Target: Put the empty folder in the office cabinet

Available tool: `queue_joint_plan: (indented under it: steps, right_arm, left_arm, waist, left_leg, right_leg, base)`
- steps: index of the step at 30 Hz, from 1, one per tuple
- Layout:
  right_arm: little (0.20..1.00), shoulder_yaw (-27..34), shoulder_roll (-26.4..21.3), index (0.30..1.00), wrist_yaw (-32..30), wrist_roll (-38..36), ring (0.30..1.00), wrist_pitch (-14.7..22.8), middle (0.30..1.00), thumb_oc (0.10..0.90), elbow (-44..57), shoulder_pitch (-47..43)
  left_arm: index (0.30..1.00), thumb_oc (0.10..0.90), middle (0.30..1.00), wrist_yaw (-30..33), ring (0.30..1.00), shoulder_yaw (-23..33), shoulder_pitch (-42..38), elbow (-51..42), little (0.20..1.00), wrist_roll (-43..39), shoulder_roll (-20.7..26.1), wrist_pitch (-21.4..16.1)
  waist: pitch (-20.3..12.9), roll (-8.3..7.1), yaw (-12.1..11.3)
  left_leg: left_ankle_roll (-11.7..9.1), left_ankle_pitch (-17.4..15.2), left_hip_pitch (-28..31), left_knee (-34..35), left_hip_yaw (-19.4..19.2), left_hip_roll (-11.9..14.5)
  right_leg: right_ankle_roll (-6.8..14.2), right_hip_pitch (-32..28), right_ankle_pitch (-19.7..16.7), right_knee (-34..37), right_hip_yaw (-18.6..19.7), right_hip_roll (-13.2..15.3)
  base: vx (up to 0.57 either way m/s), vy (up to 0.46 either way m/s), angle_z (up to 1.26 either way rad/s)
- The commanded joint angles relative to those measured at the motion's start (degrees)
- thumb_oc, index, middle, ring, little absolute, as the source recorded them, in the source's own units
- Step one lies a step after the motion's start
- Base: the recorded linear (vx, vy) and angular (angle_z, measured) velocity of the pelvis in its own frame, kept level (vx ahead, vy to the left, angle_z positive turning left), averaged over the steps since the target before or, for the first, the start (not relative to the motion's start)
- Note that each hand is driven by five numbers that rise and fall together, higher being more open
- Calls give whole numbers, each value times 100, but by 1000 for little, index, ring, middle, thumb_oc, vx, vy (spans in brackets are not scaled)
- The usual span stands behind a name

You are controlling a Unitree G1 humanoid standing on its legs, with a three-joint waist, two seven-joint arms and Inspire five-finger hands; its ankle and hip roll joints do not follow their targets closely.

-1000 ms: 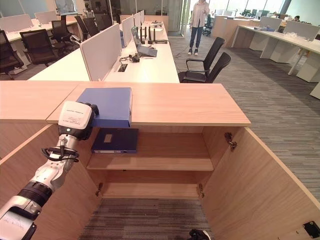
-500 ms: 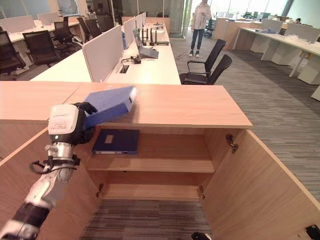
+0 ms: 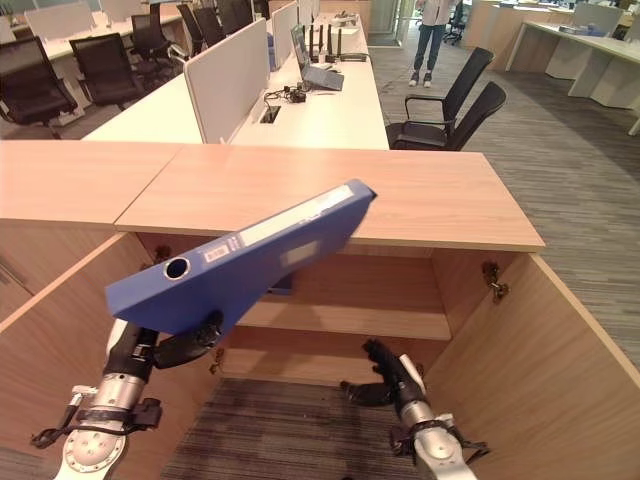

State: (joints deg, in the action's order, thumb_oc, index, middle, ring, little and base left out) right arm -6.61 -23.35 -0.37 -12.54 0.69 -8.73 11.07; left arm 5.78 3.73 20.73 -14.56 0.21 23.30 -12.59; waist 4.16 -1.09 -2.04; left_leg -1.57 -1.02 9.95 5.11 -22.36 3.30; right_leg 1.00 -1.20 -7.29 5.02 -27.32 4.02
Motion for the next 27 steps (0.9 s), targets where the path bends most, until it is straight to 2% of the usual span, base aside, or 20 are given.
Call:
queue_joint_plan:
  steps: [1, 10, 11, 13, 14, 15, 16, 18, 20, 22, 27]
  right_arm:
    - [900, 615, -225, 900, 45, -80, 900, 639, 900, 800, 657, -390]
    - [900, 1103, -241, 900, -130, 279, 900, 697, 900, 800, 1153, -352]
    - [900, 1192, -346, 900, -209, 642, 900, 669, 900, 800, 1224, -347]
    - [900, 1254, -393, 900, -259, 890, 900, 640, 900, 800, 1307, -329]
    - [900, 1437, -608, 900, -420, 1522, 900, 676, 900, 800, 1540, -351]
    - [900, 1518, -707, 900, -496, 1829, 900, 688, 900, 800, 1698, -363]
    - [900, 1520, -696, 900, -503, 1864, 900, 677, 900, 800, 1723, -351]
    - [900, 1597, -908, 900, -573, 2410, 900, 714, 900, 800, 2067, -440]
    - [900, 1445, -1144, 900, -572, 2754, 900, 832, 900, 800, 2455, -762]
    - [900, 1363, -1178, 900, -555, 2770, 900, 857, 900, 800, 2520, -882]
    - [900, 852, -1355, 900, -300, 2595, 900, 1055, 900, 800, 2992, -1548]
  left_arm:
    - [300, 400, 300, 246, 300, 639, -65, -75, 300, 380, 180, 25]
    - [300, 400, 300, 562, 300, 1028, 37, 126, 300, 828, 3, 139]
    - [300, 400, 300, 614, 300, 1138, 69, 183, 300, 1071, 45, 191]
    - [300, 400, 300, 623, 300, 1199, 101, 187, 300, 1256, 69, 219]
    - [300, 400, 300, 622, 300, 1342, 177, 179, 300, 1552, 217, 232]
    - [300, 400, 300, 622, 300, 1398, 215, 140, 300, 1664, 272, 213]
    - [300, 400, 300, 620, 300, 1399, 219, 130, 300, 1674, 261, 212]
    - [300, 400, 300, 573, 300, 1481, 277, 24, 300, 1880, 396, 160]
    - [300, 400, 300, 442, 300, 1356, 225, -115, 300, 2124, 679, 84]
    - [300, 400, 300, 419, 300, 1322, 182, -124, 300, 2170, 744, 66]
    - [300, 400, 300, -17, 300, 951, 53, -302, 300, 2233, 1281, -117]
  waist:
    - [58, -111, -12]
    - [63, -143, -48]
    - [71, -150, -53]
    - [73, -147, -55]
    - [79, -143, -61]
    - [82, -141, -65]
    - [83, -137, -65]
    - [86, -125, -74]
    - [70, -101, -94]
    - [76, -104, -93]
    - [73, -82, -118]
  left_leg:
    - [-189, -210, -133, -11, 108, 10]
    - [-165, -227, -166, -11, 140, 3]
    - [-159, -228, -175, -11, 145, 5]
    - [-156, -232, -179, -11, 153, 7]
    - [-152, -233, -184, -11, 165, 10]
    - [-150, -233, -187, -11, 165, 13]
    - [-150, -233, -187, -11, 165, 13]
    - [-146, -237, -189, -11, 168, 14]
    - [-148, -228, -184, -11, 164, 15]
    - [-151, -225, -184, -11, 159, 16]
    - [-166, -210, -172, -11, 133, 26]
  right_leg:
    - [597, -715, 650, -2, 11, 245]
    - [592, -683, 647, -2, 11, 241]
    - [592, -676, 644, -2, 16, 238]
    - [593, -671, 643, -2, 19, 237]
    - [599, -665, 642, -2, 31, 237]
    - [601, -665, 643, -2, 34, 238]
    - [601, -664, 643, -2, 35, 237]
    - [604, -660, 640, -2, 54, 240]
    - [610, -660, 632, -2, 59, 242]
    - [610, -661, 626, -2, 64, 242]
    - [615, -663, 597, -2, 73, 258]
  base:
    - [0, 0, 0]
    - [0, 0, 0]
    - [0, 0, 0]
    - [0, 0, 0]
    - [0, 0, 0]
    - [0, 0, 0]
    - [0, 0, 0]
    - [0, 0, 0]
    - [0, 0, 0]
    - [0, 0, 0]
    - [0, 0, 0]
